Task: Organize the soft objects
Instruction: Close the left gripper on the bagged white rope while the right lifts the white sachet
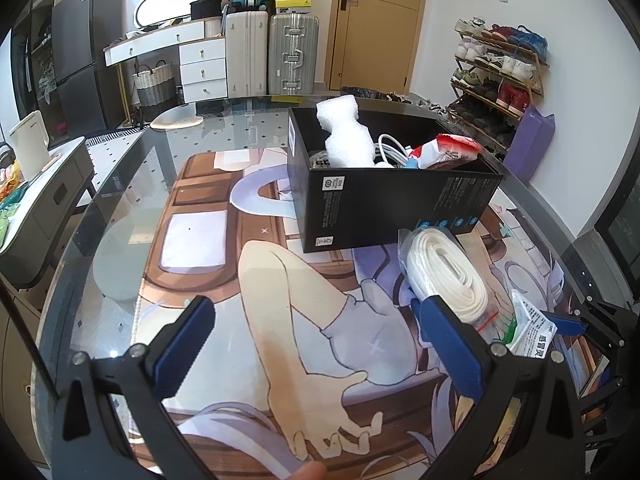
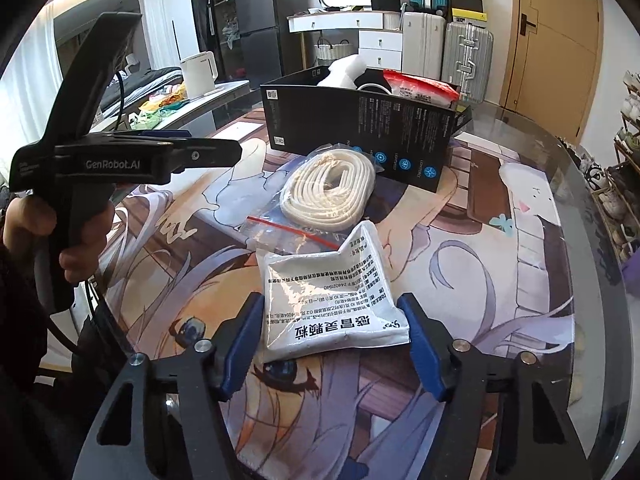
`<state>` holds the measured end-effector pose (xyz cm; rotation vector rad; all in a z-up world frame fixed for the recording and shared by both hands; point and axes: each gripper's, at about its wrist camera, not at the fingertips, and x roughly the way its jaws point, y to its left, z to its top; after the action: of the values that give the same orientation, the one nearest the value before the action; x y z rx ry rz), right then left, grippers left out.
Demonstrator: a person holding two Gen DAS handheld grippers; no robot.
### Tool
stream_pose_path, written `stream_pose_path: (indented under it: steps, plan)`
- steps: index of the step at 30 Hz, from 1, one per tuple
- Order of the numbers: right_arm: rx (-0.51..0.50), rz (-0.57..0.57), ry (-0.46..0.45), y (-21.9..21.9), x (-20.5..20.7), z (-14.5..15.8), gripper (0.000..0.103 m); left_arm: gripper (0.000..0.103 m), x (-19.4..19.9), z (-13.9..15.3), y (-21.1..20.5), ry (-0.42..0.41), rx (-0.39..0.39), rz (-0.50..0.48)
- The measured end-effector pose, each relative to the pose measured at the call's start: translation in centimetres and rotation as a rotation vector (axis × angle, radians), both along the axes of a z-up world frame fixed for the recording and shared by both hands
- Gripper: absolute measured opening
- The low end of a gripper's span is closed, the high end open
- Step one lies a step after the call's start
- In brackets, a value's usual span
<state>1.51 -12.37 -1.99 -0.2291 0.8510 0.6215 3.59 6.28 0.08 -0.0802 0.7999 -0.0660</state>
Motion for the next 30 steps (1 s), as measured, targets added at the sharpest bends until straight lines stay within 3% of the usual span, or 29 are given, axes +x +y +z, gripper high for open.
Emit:
stream_pose_path:
  steps: [11, 19, 30]
  plan:
    - [0.103, -0.047, -0.075, -2.7, -0.7, 1.8, 0.068, 0.103, 0.1, 0.3, -1.1, 0.007, -0.010, -0.030]
    - [0.181, -0.160, -0.153, -4.9, -0.3, 3.4, 0.068, 0.101, 1.1, 0.1, -3.4, 0.040, -0.035, -0.096]
    - [0.201, -0.225, -0.144, -6.6, 0.6, 3.5, 0.068, 0.101, 3.4, -0.9, -7.1, 0.114, -0.034, -0.129]
